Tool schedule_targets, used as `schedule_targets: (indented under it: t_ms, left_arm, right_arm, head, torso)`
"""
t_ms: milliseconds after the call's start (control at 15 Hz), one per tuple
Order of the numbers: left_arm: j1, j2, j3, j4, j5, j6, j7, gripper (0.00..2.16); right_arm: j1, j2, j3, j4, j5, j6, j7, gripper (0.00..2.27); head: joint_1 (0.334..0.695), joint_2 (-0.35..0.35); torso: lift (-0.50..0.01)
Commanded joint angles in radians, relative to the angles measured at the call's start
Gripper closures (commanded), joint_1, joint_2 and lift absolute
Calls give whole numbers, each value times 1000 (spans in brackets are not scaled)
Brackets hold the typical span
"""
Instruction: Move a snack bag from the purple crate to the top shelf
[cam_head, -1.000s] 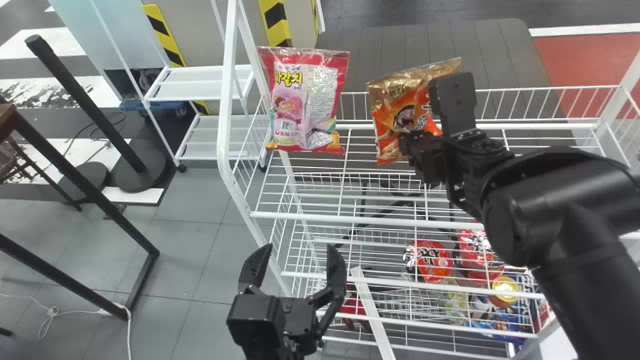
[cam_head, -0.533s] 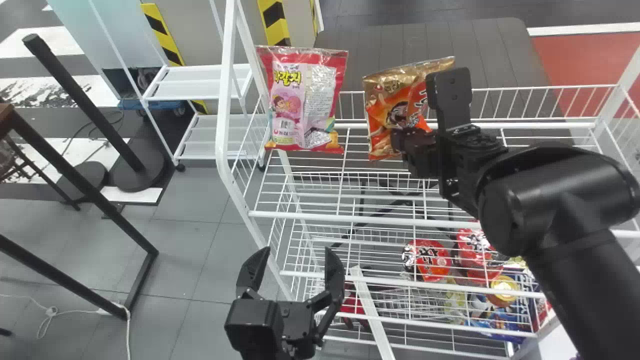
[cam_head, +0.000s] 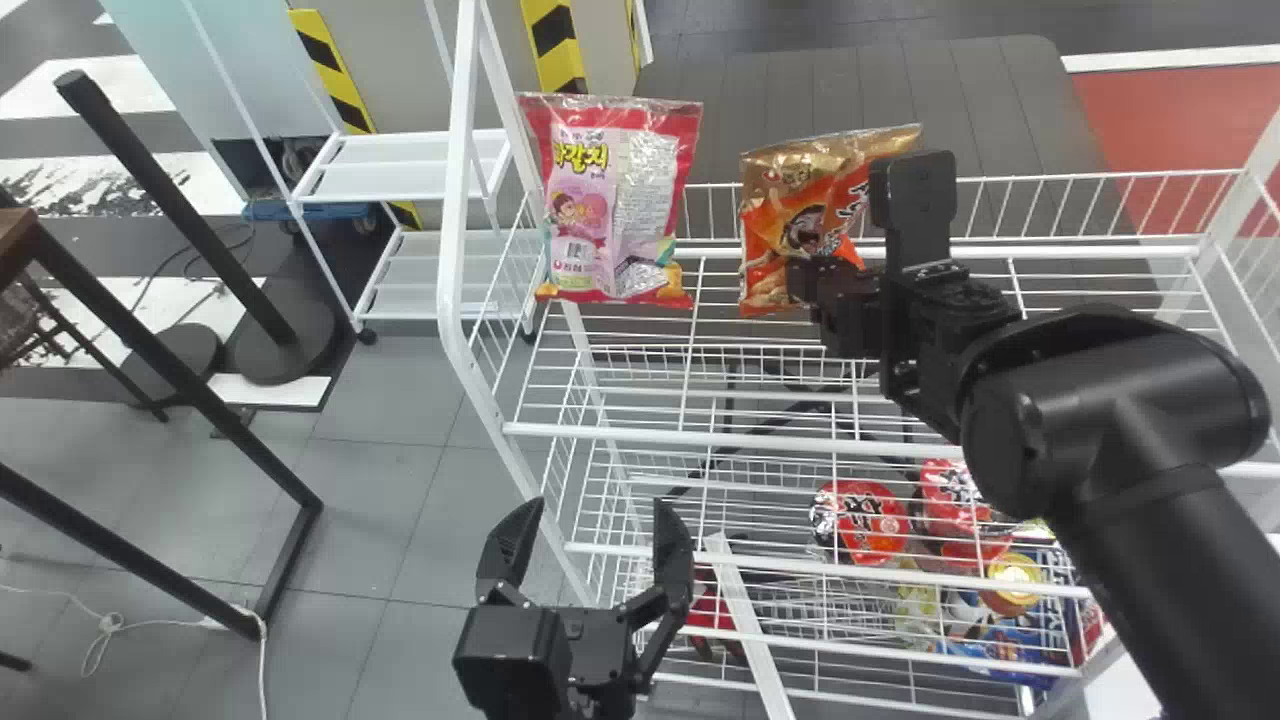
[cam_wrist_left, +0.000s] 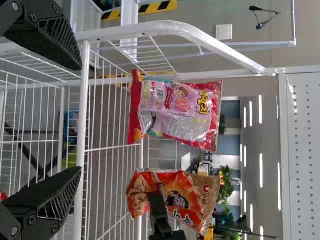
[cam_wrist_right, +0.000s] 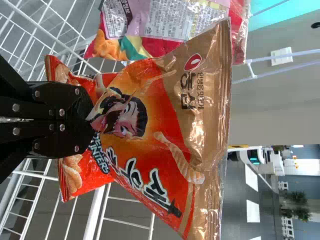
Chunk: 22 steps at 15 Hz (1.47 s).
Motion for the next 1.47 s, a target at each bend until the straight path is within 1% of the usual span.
schedule_targets:
  t_ms: [0,67,133,200,267,333,1200,1400]
  left_arm:
    - [-2,0,2,2,0,-2,0,103]
    - [-2,0,2,3,0,-2,0,103]
    - [-3,-2,3,6,0,-2,0,103]
    - [-6,-2,5,8,2,-2,0,103]
    - [-9,-2,5,11,2,-2,0,103]
    - [-14,-3,5,14,2,-2,-2,103]
    - [-54,-8,9,43,26,7,-14,103]
    - [-55,-8,9,45,26,7,-15,103]
  right_arm:
    - [-13,1,-3,32,-9,-25,0,1403]
    - [-19,1,-1,41,-9,-28,-2,1376]
    - [-27,1,-1,53,-9,-34,-3,1001]
    - [-30,1,-1,56,-11,-43,-3,387]
    - [-30,1,-1,56,-12,-43,-3,107]
    - [-29,1,2,56,-15,-43,-3,80]
    - [-45,1,0,55,-28,-77,-2,87]
    - [-4,1,-1,-7,-11,-77,11,73]
  head:
    - [695,188]
    - [695,187]
    - [695,186]
    - [695,183]
    - [695,182]
    - [695,182]
    - [695,182]
    - [695,182]
  torso:
    - [0]
    - [0]
    - [0]
    - [0]
    - [0]
    - [0]
    - [0]
    - [0]
